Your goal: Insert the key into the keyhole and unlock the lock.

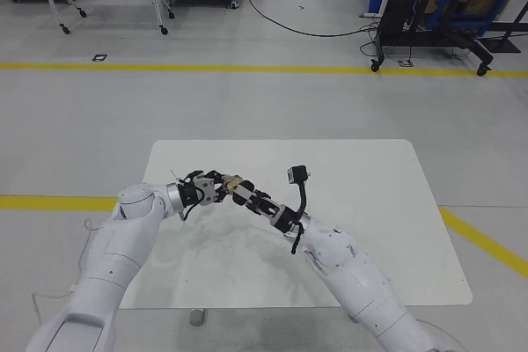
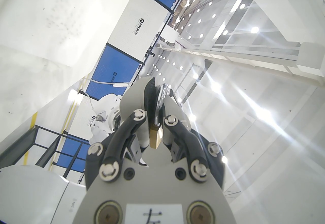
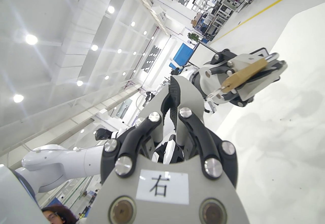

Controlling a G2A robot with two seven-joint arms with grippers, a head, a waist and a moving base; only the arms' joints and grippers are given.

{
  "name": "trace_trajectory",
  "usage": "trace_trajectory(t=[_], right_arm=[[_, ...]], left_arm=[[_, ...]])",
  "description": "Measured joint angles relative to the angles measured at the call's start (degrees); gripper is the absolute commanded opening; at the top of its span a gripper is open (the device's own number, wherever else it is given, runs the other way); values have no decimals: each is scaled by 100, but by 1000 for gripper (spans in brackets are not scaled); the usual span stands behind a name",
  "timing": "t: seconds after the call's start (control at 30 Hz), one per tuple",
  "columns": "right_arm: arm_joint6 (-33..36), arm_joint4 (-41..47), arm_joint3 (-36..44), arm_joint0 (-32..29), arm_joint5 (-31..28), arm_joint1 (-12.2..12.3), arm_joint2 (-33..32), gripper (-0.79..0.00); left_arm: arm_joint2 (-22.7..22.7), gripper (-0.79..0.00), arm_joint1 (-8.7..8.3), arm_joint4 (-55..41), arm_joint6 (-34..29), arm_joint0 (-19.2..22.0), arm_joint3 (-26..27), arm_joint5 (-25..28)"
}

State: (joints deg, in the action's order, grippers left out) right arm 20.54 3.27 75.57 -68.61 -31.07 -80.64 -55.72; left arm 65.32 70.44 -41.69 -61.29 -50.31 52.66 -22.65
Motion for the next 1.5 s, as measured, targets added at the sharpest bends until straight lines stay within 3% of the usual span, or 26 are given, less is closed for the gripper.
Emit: trace_trajectory(t=[0.77,0.8,0.83,0.87,1.07,1.4,1.5], right_arm=[[-469,-432,-255,87,222,-51,-27,-785],[-486,-431,-261,92,191,-55,-27,-650],[-499,-429,-258,92,151,-56,-32,-428],[-523,-438,-241,81,90,-54,-54,0],[-262,287,49,-141,-557,-27,-168,0],[-282,163,38,-141,-500,-28,-160,0],[81,671,61,-223,-241,-55,-34,0]], left_arm=[[57,-785,-52,127,331,-139,293,431],[64,-785,-55,142,365,-152,313,465],[75,-785,-59,152,401,-163,332,500],[94,-785,-64,184,474,-177,360,564],[209,-785,-87,309,892,-319,627,1058],[398,-785,-147,851,1735,-699,1277,1807],[413,-785,-163,1058,1926,-811,1494,1933]])
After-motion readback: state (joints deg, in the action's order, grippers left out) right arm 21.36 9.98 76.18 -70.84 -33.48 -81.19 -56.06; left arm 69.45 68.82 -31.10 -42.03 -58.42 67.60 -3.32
